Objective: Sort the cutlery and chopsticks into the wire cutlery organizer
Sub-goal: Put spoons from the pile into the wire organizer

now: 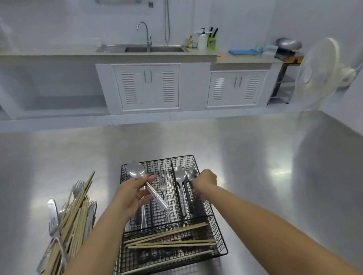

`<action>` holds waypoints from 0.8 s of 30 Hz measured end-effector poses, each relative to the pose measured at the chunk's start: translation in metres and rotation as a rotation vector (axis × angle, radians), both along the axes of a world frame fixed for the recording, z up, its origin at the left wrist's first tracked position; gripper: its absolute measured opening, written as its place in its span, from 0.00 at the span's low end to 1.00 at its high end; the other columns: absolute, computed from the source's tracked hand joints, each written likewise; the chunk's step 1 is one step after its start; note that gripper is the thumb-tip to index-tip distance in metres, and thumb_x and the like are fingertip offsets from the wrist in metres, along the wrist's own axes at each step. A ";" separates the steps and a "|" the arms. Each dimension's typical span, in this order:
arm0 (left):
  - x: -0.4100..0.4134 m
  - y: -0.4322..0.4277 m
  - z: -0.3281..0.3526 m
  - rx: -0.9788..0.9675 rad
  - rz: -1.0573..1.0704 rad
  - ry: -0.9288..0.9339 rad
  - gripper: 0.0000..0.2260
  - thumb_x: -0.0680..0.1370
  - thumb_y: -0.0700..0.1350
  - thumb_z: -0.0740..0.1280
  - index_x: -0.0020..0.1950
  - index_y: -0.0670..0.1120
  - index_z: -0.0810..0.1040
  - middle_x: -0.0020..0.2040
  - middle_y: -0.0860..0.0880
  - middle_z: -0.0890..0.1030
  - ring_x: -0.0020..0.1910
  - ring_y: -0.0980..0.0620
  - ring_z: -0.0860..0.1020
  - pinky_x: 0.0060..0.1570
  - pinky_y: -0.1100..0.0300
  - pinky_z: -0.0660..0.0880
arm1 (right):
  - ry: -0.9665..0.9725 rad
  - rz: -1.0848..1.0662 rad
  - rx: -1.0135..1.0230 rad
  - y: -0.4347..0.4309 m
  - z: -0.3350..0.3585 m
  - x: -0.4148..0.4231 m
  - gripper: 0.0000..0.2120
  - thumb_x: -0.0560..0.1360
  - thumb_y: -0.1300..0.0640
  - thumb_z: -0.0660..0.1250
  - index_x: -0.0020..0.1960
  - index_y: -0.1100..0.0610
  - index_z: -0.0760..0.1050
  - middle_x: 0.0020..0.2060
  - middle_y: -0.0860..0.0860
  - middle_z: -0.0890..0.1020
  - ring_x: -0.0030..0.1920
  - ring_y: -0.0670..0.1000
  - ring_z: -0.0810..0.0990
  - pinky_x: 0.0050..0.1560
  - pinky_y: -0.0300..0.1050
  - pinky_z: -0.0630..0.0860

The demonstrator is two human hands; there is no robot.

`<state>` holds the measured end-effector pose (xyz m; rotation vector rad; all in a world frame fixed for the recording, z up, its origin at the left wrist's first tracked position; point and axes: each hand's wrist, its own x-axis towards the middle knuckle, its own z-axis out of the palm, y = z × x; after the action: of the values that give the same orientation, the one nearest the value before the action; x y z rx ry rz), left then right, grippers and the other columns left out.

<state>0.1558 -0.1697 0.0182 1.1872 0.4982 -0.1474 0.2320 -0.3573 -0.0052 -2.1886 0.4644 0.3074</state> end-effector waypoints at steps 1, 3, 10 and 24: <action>0.000 -0.003 -0.001 0.006 0.006 0.003 0.07 0.79 0.42 0.64 0.55 0.42 0.78 0.49 0.49 0.83 0.42 0.49 0.79 0.40 0.57 0.79 | 0.008 0.031 -0.032 -0.002 0.003 0.001 0.15 0.77 0.55 0.65 0.36 0.61 0.69 0.42 0.56 0.81 0.42 0.55 0.80 0.39 0.45 0.77; 0.000 -0.008 -0.001 0.012 0.022 0.015 0.07 0.79 0.42 0.64 0.55 0.42 0.77 0.50 0.48 0.83 0.42 0.49 0.79 0.38 0.58 0.79 | 0.016 0.094 -0.087 -0.006 0.007 0.004 0.18 0.78 0.55 0.63 0.32 0.58 0.64 0.37 0.55 0.76 0.41 0.56 0.78 0.37 0.45 0.73; 0.001 -0.032 0.004 0.132 -0.028 0.038 0.05 0.76 0.38 0.67 0.51 0.41 0.77 0.49 0.45 0.82 0.34 0.51 0.79 0.28 0.61 0.79 | 0.123 0.160 0.132 -0.026 0.014 0.013 0.14 0.79 0.56 0.60 0.39 0.65 0.72 0.34 0.59 0.80 0.35 0.57 0.80 0.37 0.44 0.79; 0.048 -0.111 -0.026 0.687 -0.257 0.142 0.17 0.75 0.36 0.69 0.63 0.40 0.75 0.46 0.45 0.79 0.31 0.51 0.82 0.29 0.63 0.79 | 0.179 0.123 0.435 -0.080 0.012 -0.014 0.05 0.75 0.62 0.63 0.50 0.62 0.75 0.38 0.58 0.80 0.32 0.55 0.78 0.35 0.46 0.76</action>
<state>0.2037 -0.2803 -0.0076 1.9244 0.5366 -0.2972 0.2177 -0.4373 0.0066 -1.7740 0.3239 0.6150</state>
